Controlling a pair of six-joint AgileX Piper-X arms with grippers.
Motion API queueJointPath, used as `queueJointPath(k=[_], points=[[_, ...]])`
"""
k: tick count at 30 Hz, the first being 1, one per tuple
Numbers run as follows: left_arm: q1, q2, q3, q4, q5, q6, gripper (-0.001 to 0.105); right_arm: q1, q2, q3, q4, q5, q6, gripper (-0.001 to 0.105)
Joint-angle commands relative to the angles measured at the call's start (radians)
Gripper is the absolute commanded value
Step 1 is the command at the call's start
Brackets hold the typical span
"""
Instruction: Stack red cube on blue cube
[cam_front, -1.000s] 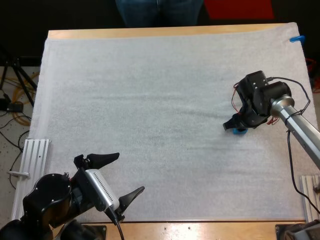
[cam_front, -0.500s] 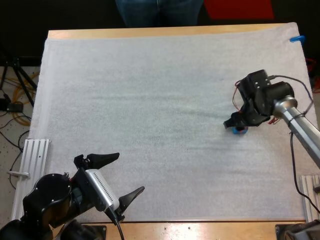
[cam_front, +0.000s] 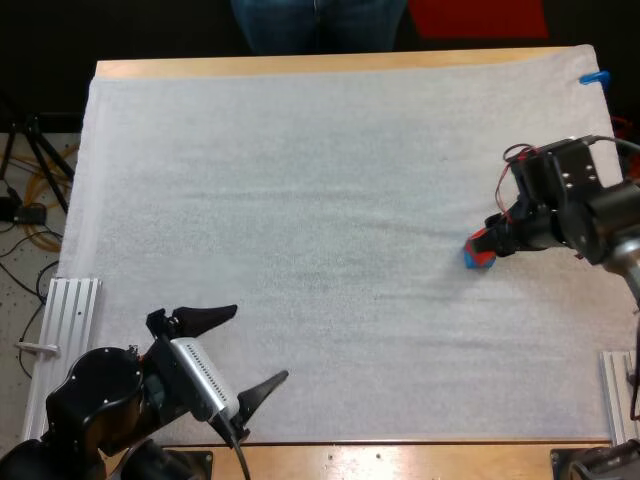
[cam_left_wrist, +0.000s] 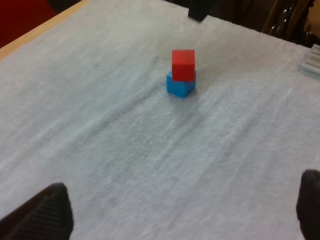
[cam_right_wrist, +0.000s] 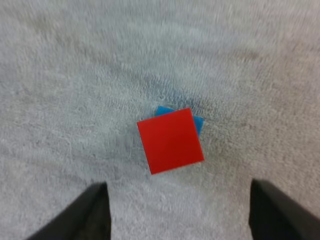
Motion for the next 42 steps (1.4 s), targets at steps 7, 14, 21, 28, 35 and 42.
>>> queueJointPath(k=[7, 14, 21, 28, 35, 42], points=[[-0.003, 0.001, -0.005, -0.06, -0.283, -0.001, 0.087, -0.093, -0.045, -0.009, -0.064, 0.006, 0.031, 0.057], [0.107, 0.001, -0.005, -0.124, -0.343, 0.023, 0.087, -0.246, -0.072, -0.009, -0.064, -0.037, 0.03, 0.057], [0.415, 0.001, -0.005, -0.124, -0.236, 0.041, 0.087, -0.368, -0.184, -0.009, -0.064, -0.037, 0.021, 0.057], [0.599, 0.001, -0.031, -0.124, -0.163, -0.01, 0.087, -0.414, -0.34, -0.009, -0.064, -0.031, 0.018, 0.057], [0.593, -0.003, -0.057, -0.106, -0.145, -0.01, 0.087, -0.404, -0.54, 0.024, -0.048, -0.04, 0.004, 0.057], [0.593, -0.062, -0.056, -0.083, -0.145, -0.01, 0.087, -0.404, -0.796, 0.162, -0.048, -0.04, 0.02, 0.057]])
